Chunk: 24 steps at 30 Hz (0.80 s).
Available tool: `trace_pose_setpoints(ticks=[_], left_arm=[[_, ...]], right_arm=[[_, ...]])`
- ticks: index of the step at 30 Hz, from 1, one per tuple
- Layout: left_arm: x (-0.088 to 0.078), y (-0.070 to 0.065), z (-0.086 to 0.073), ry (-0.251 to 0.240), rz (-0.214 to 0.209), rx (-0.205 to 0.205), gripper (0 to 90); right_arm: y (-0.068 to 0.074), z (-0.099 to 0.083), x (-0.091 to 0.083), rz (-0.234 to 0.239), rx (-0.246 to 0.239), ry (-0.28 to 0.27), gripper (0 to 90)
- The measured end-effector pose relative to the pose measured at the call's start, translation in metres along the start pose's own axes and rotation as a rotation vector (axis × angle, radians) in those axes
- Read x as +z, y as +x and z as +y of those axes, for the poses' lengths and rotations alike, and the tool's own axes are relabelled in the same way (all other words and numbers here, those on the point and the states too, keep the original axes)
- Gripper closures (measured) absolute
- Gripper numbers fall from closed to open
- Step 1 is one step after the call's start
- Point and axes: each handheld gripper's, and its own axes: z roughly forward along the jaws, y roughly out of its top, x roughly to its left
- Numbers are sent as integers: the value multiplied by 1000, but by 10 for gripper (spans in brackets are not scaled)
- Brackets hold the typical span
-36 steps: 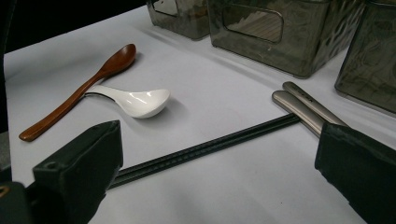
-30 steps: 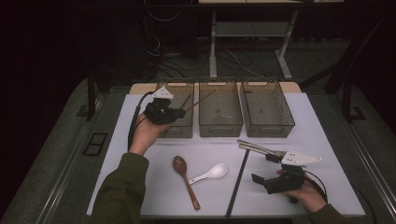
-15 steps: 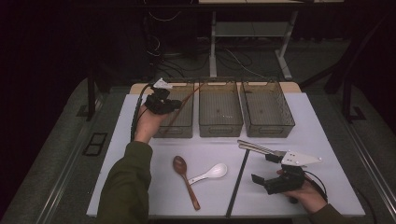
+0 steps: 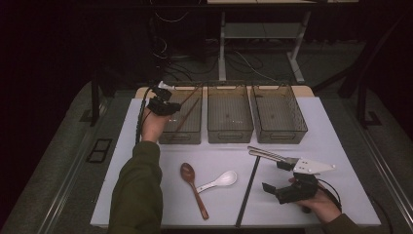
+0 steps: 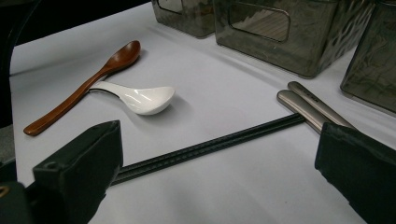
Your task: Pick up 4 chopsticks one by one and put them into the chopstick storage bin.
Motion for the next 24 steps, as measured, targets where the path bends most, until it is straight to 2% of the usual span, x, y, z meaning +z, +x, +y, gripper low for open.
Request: trace_pose_setpoints(ticks=[3,10,14,19,24], left_arm=[[4,3,-3,6,-3,-41,827],[10,1,-3,41,20,-58,821],[13,-1,-3,59,38,-46,730],[10,-2,-1,40,46,-39,661],[7,-3,0,21,33,-35,601]], right_arm=[[0,0,0,1,-1,0,9],[1,0,-1,2,-7,1,9],[1,0,-1,2,-12,3,9],[1,0,-1,3,-10,3,9],[1,0,-1,3,-13,4,9]])
